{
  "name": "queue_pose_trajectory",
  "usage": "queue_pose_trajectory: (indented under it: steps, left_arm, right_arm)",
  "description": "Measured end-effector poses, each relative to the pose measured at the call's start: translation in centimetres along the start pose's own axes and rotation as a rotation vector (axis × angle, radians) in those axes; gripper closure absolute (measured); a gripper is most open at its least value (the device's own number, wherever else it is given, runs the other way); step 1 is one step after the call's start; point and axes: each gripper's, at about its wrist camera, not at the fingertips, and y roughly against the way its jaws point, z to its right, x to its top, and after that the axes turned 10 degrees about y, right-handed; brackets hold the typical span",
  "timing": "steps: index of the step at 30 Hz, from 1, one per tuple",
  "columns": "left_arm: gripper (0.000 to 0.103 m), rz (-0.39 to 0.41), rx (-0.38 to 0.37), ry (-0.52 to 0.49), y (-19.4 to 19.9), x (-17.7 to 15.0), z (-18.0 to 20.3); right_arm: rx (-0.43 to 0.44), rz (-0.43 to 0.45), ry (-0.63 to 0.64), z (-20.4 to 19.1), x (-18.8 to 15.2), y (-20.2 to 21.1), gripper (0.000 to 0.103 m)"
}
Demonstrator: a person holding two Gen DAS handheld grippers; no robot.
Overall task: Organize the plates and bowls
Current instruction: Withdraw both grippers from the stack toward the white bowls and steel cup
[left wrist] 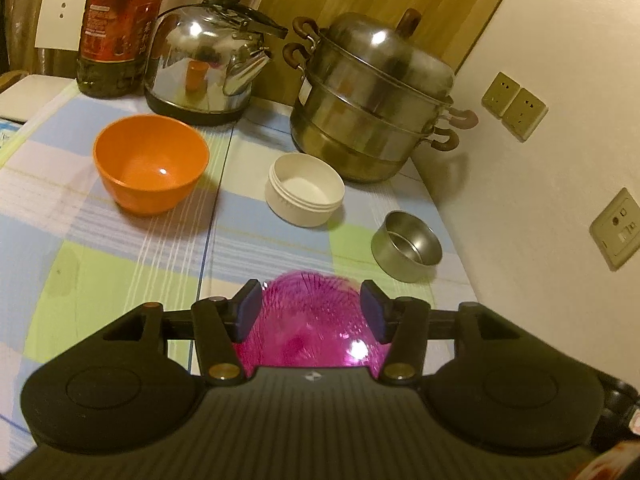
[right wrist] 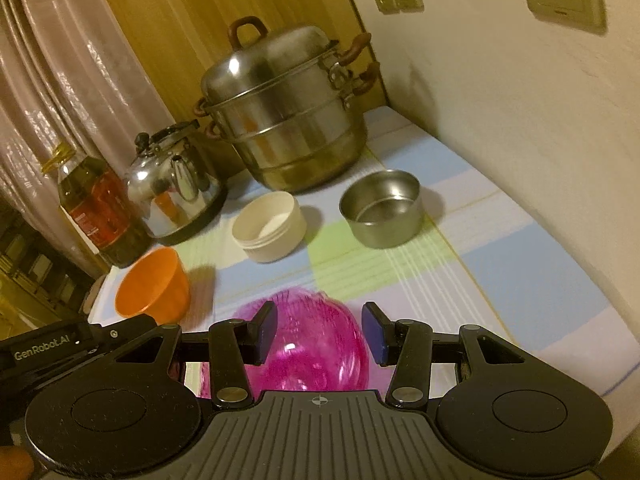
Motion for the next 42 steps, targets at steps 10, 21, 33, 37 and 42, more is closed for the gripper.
queue_pose_trajectory:
  steps: [10, 21, 33, 37, 42]
  left_arm:
    - [0.047, 0.022, 0.039, -0.025, -2.9, 2.4, -0.2]
    - [0.046, 0.064, 0.075, 0.042, -7.0, 4.7, -1.6]
    - [0.046, 0.062, 0.068, 0.098, -12.3, 6.7, -2.6]
    - [0.046, 0.034, 0.070, 0.113, -14.2, 7.4, -2.6]
    - [0.046, 0.013, 0.057, 0.132, -16.1, 8.5, -2.4]
  right_arm:
    - [0.007, 0.012, 0.007, -0.1, 2.7, -2.9, 0.040]
    - [0.039, -0.022, -0.003, -0.3, 4.5, -8.5, 0.038]
    - [0.052, -0.088, -0.081, -0.1, 7.1, -14.6, 0.038]
    - [0.067, -0.082, -0.120, 0.9, 8.1, -16.1, 0.038]
    - [0.094, -0.097, -0.170, 1.4, 9.0, -18.4, 0.038]
